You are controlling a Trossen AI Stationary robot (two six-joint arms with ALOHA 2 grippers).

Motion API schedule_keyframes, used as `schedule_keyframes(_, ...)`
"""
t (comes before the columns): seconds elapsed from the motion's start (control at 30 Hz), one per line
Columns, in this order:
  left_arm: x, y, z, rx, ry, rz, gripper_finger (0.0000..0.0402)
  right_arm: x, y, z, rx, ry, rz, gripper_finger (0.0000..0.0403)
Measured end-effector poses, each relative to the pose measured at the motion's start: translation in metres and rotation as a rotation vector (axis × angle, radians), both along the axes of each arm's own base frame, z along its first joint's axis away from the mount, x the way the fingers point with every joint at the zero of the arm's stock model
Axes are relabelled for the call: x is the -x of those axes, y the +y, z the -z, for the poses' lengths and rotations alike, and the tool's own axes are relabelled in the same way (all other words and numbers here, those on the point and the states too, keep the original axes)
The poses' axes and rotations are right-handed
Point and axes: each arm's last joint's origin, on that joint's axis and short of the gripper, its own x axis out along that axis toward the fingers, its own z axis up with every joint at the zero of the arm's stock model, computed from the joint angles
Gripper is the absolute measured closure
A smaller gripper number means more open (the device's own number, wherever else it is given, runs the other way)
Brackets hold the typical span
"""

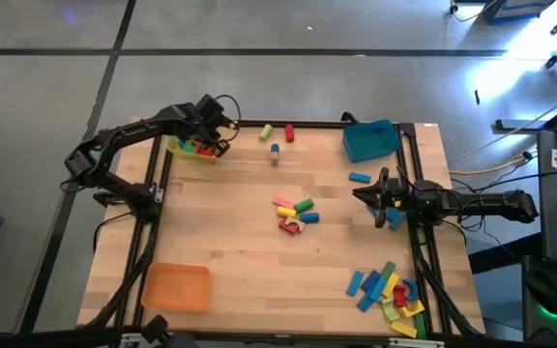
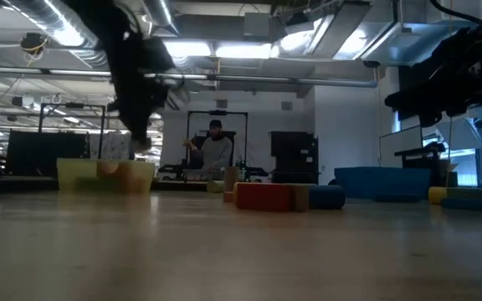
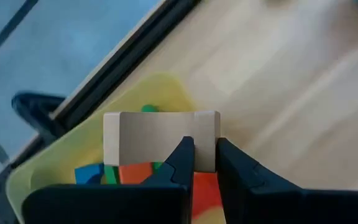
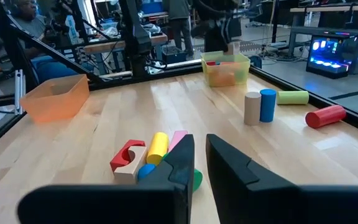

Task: Sort blocks by size
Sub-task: Put the brown arch block into the yellow bin, then put the red arch block into the yellow bin

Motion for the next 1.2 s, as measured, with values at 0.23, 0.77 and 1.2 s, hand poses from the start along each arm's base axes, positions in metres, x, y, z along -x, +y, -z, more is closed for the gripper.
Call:
schedule_keyframes(0.23, 0.015, 0.009, 0.016, 0.021, -0.011, -0.122, 0.0370, 0.000, 0.000, 0.000, -0.021, -0.004, 0.003, 0.0357)
schedule_keyframes(0.77, 0.022, 0.014, 0.016, 0.018, 0.006, -0.146, 0.0316, 0.000, 0.000, 0.000, -0.028, -0.008, 0.004, 0.0357)
schedule_keyframes(1.2, 0.018, -0.002, -0.025, -0.080, -0.114, -0.055, 0.0228, 0.000, 0.000, 0.000, -0.030, -0.008, 0.003, 0.0357)
